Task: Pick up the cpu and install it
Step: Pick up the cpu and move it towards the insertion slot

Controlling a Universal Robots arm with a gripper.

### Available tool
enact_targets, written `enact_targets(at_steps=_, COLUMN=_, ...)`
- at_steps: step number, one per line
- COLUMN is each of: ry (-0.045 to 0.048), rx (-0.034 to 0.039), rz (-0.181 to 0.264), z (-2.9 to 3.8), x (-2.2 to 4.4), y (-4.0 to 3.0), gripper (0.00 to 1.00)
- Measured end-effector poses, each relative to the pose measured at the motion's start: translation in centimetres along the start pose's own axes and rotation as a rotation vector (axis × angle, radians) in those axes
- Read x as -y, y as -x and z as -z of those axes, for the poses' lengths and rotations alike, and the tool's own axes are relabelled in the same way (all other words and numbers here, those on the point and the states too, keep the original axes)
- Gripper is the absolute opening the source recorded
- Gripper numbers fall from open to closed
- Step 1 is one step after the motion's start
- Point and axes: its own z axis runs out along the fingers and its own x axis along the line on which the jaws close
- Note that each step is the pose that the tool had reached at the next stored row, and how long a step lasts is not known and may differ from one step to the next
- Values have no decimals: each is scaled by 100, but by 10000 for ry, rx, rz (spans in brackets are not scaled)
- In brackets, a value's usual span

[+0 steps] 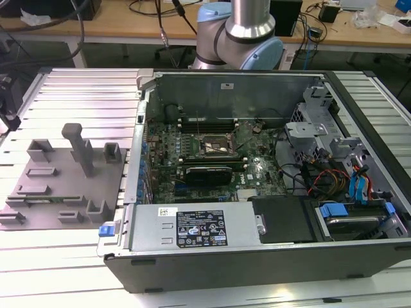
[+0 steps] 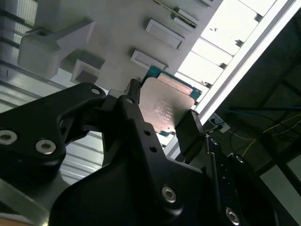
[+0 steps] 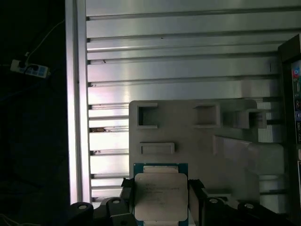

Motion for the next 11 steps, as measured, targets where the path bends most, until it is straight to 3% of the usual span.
enact_targets(at_steps=2, ry=0, rx=5, rz=0, z=116, x=-9, y=-2, gripper=55)
enact_targets(at_steps=11, ry=1, rx=20, rz=1, z=398, x=-29, y=-7, gripper=55)
